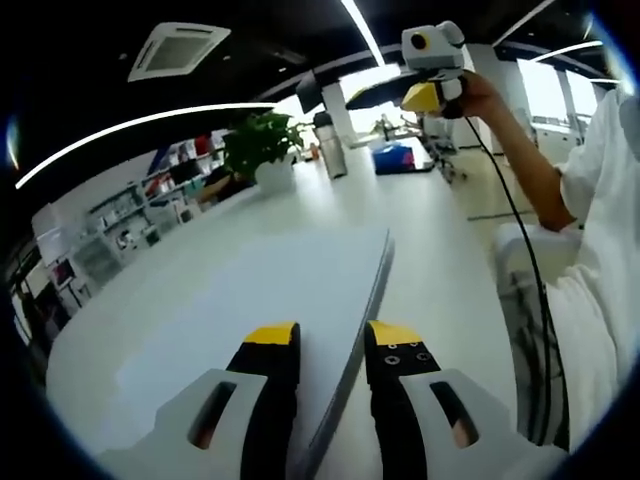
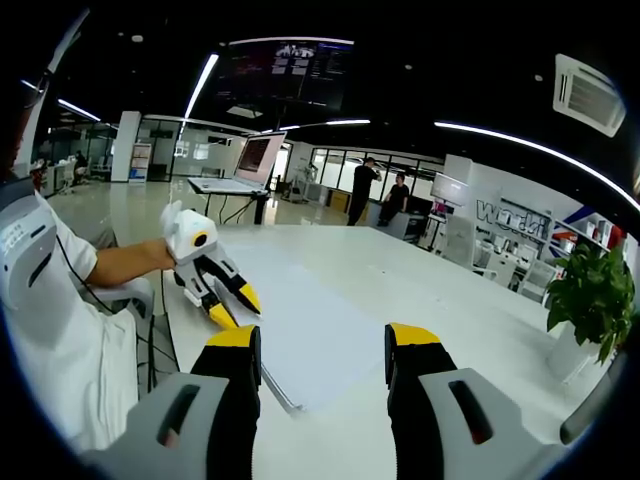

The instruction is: Grasp the top corner of one sheet in the document stack and pull a single sheet out from the document stack, separating that one sheet from the rest and lifting it clear until the single sheet is fully removed from the stack

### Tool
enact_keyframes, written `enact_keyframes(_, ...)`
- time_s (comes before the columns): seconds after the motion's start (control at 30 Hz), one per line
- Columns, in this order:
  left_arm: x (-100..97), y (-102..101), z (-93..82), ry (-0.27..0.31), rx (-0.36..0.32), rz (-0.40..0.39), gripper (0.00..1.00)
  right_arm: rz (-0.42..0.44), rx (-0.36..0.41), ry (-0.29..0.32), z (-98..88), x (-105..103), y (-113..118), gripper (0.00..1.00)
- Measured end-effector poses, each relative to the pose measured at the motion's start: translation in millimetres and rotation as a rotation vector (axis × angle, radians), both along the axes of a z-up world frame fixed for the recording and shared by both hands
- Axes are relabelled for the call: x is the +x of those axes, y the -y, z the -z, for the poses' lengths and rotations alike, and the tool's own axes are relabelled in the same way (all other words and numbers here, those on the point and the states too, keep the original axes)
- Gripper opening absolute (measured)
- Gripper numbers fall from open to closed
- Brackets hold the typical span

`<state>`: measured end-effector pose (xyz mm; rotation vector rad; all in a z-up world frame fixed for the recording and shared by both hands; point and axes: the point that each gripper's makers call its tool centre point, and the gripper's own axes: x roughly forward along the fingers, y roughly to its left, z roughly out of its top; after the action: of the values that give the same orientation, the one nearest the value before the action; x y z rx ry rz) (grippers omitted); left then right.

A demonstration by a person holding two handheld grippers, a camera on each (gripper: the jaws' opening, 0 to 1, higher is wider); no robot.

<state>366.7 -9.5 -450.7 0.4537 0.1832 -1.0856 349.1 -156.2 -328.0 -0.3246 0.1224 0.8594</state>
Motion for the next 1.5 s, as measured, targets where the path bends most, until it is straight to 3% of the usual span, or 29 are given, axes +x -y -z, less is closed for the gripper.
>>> enact_keyframes(0.7, 2.1, -3.3, 4.6, -0.019, 0.013, -0.009, 0.25, 0.001, 0.004, -0.002, -0.7, -0.1, 0.5, 0.50)
enact_keyframes(0.8, -0.3, -1.1, 8.2, -0.051, -0.002, 0.005, 0.20, 0.003, 0.005, -0.002, -0.6, 0.0, 0.7, 0.50)
enact_keyframes(0.93, -2.4, 0.0, 8.6, -0.144, -0.064, -0.008, 0.16, 0.003, 0.005, -0.001, -0.8, -0.3, 1.4, 0.50)
enact_keyframes(1.03, -5.9, 2.1, 7.2, -0.150, -0.073, 0.009, 0.09, 0.004, 0.006, -0.003, -0.4, 0.2, 2.0, 0.50)
enact_keyframes(1.5, -7.5, 1.1, 8.2, -0.175, -0.085, 0.010, 0.04, 0.004, -0.001, -0.010, 2.9, 0.1, 2.0, 0.50)
